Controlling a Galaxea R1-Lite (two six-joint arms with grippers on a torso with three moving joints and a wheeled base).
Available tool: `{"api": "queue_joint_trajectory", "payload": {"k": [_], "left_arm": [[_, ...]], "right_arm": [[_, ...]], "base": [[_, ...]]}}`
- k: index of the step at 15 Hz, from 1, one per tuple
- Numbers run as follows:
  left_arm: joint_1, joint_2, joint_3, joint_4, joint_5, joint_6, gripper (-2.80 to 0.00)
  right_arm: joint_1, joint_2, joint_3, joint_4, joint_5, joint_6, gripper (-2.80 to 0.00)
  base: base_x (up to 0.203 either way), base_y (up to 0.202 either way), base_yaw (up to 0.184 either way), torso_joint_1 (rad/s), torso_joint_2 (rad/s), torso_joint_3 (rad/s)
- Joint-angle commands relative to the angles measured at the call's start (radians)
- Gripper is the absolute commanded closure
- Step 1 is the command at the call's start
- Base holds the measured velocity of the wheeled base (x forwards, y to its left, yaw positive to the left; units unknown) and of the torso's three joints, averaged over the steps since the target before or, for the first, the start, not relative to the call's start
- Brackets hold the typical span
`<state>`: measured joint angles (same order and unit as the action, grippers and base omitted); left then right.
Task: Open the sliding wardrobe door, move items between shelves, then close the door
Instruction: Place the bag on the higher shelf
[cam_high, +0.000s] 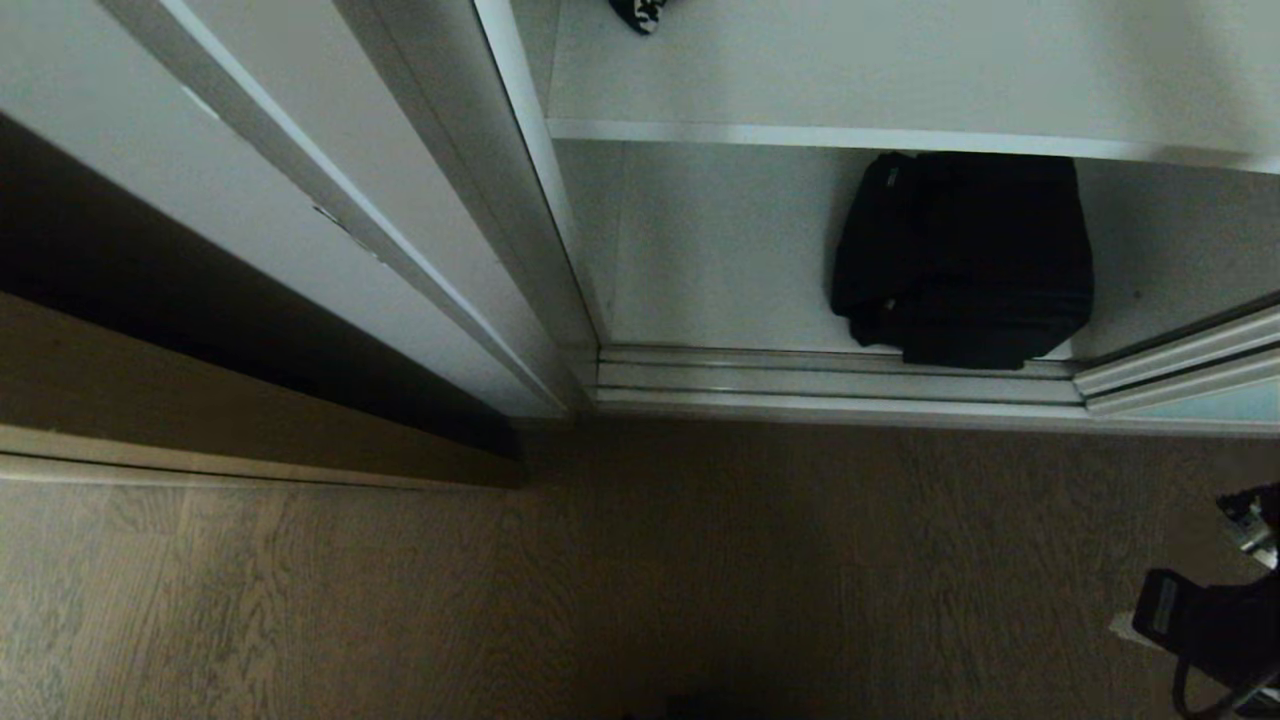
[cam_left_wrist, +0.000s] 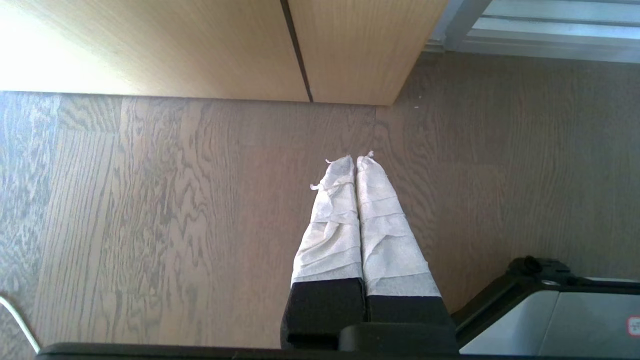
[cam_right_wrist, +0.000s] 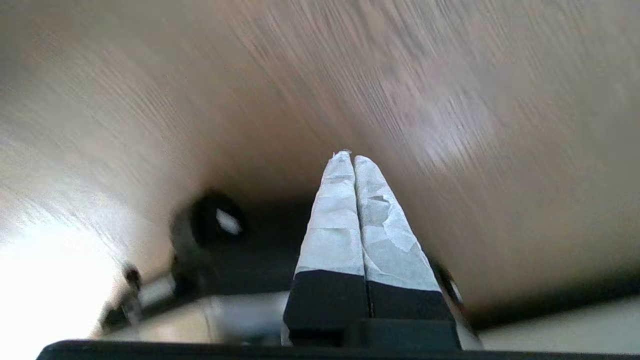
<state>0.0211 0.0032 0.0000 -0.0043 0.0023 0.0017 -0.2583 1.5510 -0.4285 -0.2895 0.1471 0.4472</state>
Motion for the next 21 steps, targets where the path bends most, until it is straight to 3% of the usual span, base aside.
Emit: {"api": "queue_joint_trajectory", "payload": {"k": [1, 7, 8, 11, 13, 17, 21], "left_arm": [[0.001, 0.001, 0.0, 0.0, 0.001, 0.0, 0.0], [0.0, 0.001, 0.0, 0.0, 0.001, 0.0, 0.0], [0.001, 0.001, 0.0, 0.0, 0.001, 0.0, 0.0], [0.0, 0.001, 0.0, 0.0, 0.001, 0.0, 0.0], [0.001, 0.001, 0.0, 0.0, 0.001, 0.0, 0.0], [0.0, 0.001, 0.0, 0.0, 0.001, 0.0, 0.0], [0.002, 0.001, 0.0, 0.0, 0.001, 0.0, 0.0]], "right_arm": [[-0.035, 0.163, -0.034, -0.18, 0.045, -0.002, 0.0], [-0.161, 0.325, -0.286, -0.363, 0.24, -0.022, 0.0], [-0.176, 0.345, -0.315, -0.418, 0.264, -0.02, -2.8], [-0.176, 0.373, -0.354, -0.484, 0.376, -0.017, -2.8], [-0.172, 0.414, -0.362, -0.565, 0.382, -0.01, -2.8], [-0.154, 0.483, -0.424, -0.744, 0.38, 0.08, -2.8], [-0.154, 0.51, -0.474, -0.78, 0.38, 0.082, -2.8]], "base": [[0.0, 0.0, 0.0, 0.0, 0.0, 0.0], [0.0, 0.0, 0.0, 0.0, 0.0, 0.0], [0.0, 0.0, 0.0, 0.0, 0.0, 0.0], [0.0, 0.0, 0.0, 0.0, 0.0, 0.0], [0.0, 0.0, 0.0, 0.0, 0.0, 0.0], [0.0, 0.0, 0.0, 0.0, 0.0, 0.0], [0.0, 0.0, 0.0, 0.0, 0.0, 0.0]]}}
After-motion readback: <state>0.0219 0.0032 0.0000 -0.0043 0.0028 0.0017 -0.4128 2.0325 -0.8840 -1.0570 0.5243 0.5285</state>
